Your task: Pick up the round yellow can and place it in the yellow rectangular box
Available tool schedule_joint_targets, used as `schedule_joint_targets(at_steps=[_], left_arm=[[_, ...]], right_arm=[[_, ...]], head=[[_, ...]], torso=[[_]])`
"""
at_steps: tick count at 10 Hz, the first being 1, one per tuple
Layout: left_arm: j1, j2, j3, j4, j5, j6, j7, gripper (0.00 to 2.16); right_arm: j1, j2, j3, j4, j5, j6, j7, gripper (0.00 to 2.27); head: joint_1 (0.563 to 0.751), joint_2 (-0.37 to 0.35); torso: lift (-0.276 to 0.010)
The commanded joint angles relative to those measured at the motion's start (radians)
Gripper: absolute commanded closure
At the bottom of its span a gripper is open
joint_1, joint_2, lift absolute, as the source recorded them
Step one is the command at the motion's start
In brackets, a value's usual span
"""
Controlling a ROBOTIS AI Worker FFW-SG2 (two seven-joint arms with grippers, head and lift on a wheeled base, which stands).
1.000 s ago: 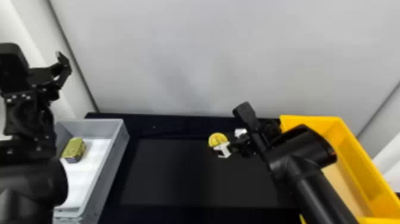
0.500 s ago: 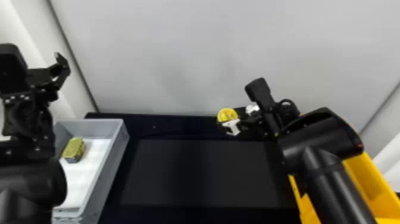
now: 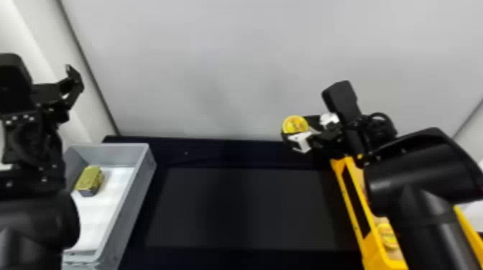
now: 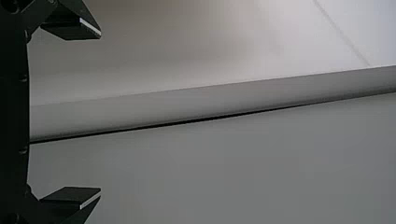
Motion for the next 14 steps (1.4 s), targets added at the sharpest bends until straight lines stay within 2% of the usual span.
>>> schedule_joint_targets(at_steps=[1, 4, 7, 11, 14], left_arm=[[0.000, -0.003, 0.000, -0.001, -0.005, 0.004, 0.000, 0.10], [0.000, -0.003, 0.002, -0.004, -0.009, 0.006, 0.000, 0.10], [0.000, -0.003, 0.003, -0.006, -0.011, 0.006, -0.001, 0.10], [0.000, -0.003, 0.009, -0.010, -0.012, 0.006, -0.006, 0.10], [0.001, -0.003, 0.008, -0.010, -0.012, 0.006, -0.006, 0.10]], right_arm=[[0.044, -0.006, -0.060, -0.085, 0.050, 0.018, 0.001, 0.76], [0.088, -0.015, -0.143, -0.164, 0.084, 0.024, -0.022, 0.76], [0.121, -0.048, -0.204, -0.233, 0.086, 0.049, -0.059, 0.76], [0.188, -0.081, -0.269, -0.294, 0.130, 0.107, -0.064, 0.76], [0.245, -0.087, -0.353, -0.312, 0.153, 0.127, -0.062, 0.76]], head=[[0.694, 0.014], [0.694, 0.014], [0.694, 0.014], [0.694, 0.014], [0.694, 0.014]], torso=[[-0.061], [-0.061], [-0.061], [-0.061], [-0.061]])
